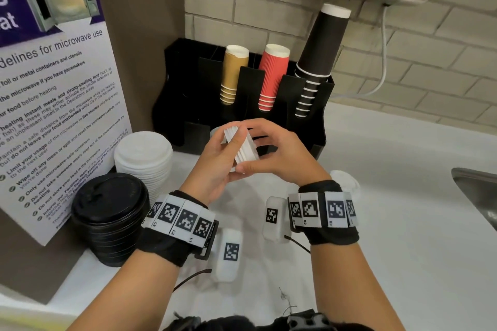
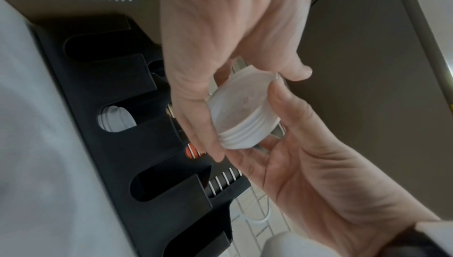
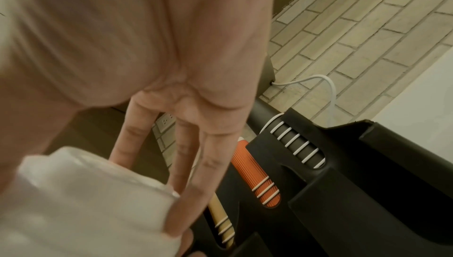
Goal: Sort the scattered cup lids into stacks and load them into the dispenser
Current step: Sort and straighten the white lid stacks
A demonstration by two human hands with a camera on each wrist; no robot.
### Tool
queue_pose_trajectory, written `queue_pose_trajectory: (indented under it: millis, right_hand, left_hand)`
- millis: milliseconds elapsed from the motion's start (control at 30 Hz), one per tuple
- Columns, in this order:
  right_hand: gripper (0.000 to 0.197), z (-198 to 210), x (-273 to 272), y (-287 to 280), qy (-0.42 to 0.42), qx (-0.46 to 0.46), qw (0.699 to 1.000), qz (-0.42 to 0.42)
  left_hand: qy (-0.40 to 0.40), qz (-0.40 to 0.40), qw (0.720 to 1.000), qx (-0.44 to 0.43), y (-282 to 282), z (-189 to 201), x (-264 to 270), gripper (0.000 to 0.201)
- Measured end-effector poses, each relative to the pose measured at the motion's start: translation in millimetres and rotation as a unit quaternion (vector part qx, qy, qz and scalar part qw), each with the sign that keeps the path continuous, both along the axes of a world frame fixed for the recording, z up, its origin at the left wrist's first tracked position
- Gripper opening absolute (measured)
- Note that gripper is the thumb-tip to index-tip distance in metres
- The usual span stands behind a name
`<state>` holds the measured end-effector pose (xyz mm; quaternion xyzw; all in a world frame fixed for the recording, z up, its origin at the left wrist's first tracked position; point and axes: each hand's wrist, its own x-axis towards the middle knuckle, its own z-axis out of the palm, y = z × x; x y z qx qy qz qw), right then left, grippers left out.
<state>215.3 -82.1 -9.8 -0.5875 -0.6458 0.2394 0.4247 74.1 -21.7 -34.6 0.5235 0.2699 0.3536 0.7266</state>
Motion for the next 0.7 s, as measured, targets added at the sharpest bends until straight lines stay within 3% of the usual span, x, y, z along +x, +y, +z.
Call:
queue_pose_trajectory:
  millis: [133, 233, 367, 467, 600, 700]
  right_hand:
    - [0.063, -2, -3, 8, -0.005, 0.006, 1.000, -0.008]
    - [0.064, 7, 1, 22, 0.000, 0.030, 0.999, -0.023]
    - [0.064, 18, 14, 65, -0.003, 0.095, 0.985, -0.141]
    - [0.066, 15, 13, 106, -0.102, 0.042, 0.979, -0.173]
    - [0.071, 2, 1, 147, -0.286, -0.078, 0.946, -0.134]
    - [0.073, -12, -10, 165, -0.404, -0.146, 0.893, -0.135]
  left_hand:
    - [-0.003, 0.001, 1.000, 0.000, 6, 1, -1, 0.081]
    - [0.000, 0.045, 0.999, -0.004, 15, 8, -5, 0.076]
    - [-0.043, 0.153, 0.986, -0.043, 36, 26, -24, 0.044]
    - [-0.047, 0.177, 0.983, -0.020, 44, 34, -37, 0.016]
    - [-0.036, 0.163, 0.986, 0.002, 43, 34, -43, 0.016]
    - [-0.036, 0.166, 0.985, 0.000, 42, 30, -46, 0.017]
